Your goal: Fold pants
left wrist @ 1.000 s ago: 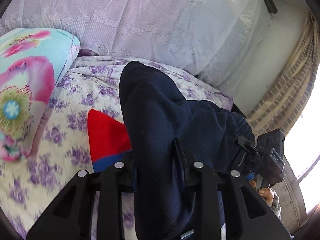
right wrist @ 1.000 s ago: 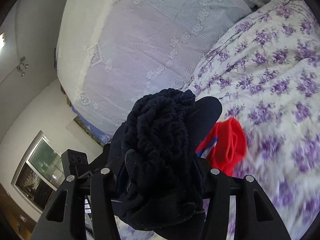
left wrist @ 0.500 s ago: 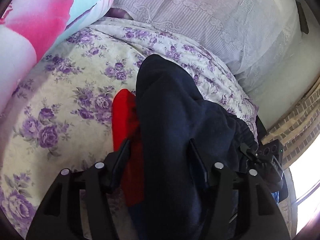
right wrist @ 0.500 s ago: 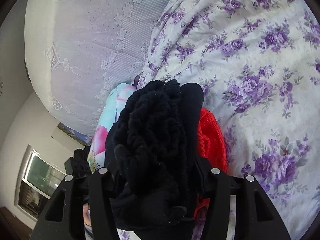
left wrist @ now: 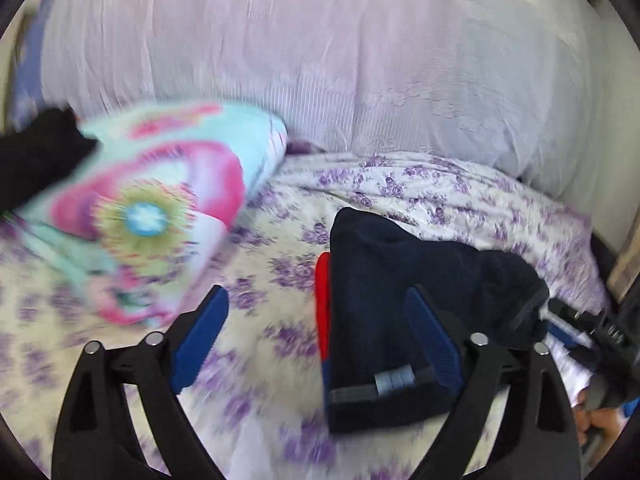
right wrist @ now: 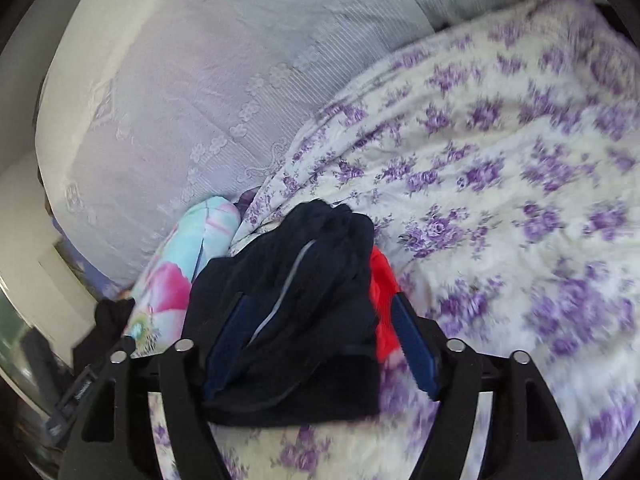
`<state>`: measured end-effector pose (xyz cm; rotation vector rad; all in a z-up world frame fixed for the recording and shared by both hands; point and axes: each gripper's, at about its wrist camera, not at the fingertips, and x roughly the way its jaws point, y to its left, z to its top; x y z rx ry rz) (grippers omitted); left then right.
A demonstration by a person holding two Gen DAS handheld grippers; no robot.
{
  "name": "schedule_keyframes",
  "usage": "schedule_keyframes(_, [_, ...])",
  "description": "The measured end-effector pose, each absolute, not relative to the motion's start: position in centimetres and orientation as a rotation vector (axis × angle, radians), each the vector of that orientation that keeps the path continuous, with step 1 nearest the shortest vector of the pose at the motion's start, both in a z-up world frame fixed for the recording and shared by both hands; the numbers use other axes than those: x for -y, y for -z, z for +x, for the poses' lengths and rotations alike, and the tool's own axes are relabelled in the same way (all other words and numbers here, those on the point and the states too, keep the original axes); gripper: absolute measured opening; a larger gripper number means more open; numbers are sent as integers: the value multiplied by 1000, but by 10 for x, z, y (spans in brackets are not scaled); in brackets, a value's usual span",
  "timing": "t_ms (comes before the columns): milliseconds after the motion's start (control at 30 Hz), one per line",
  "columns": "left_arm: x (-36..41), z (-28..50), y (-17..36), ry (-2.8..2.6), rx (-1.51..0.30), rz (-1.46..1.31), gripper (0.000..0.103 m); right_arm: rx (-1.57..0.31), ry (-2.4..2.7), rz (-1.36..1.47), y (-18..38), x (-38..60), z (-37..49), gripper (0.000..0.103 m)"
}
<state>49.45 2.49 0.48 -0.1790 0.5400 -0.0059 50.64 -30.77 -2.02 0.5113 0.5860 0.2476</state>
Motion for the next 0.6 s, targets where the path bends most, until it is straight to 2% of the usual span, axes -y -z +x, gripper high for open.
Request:
schedule_keyframes(33, [-14,473,-7,-22,-527,-130,96,-561,-219,472,15,299,488,83])
schedule_keyframes(100, [1,443,-9,-48,-508,-64,98,-500,-172,378,5,280,449,91])
schedule_keyframes(200, [13,393,-4,-74,-484,-27,98,-410,-119,255,-3,259,394,96])
schedule_keyframes(367, [14,350,13,-49,-466,-70,98,-266,-77,140,8,245,325,99])
schedule_keyframes(600, [30,361,22,-22,-511,31,98,-311,-66,116,12,251,336,99])
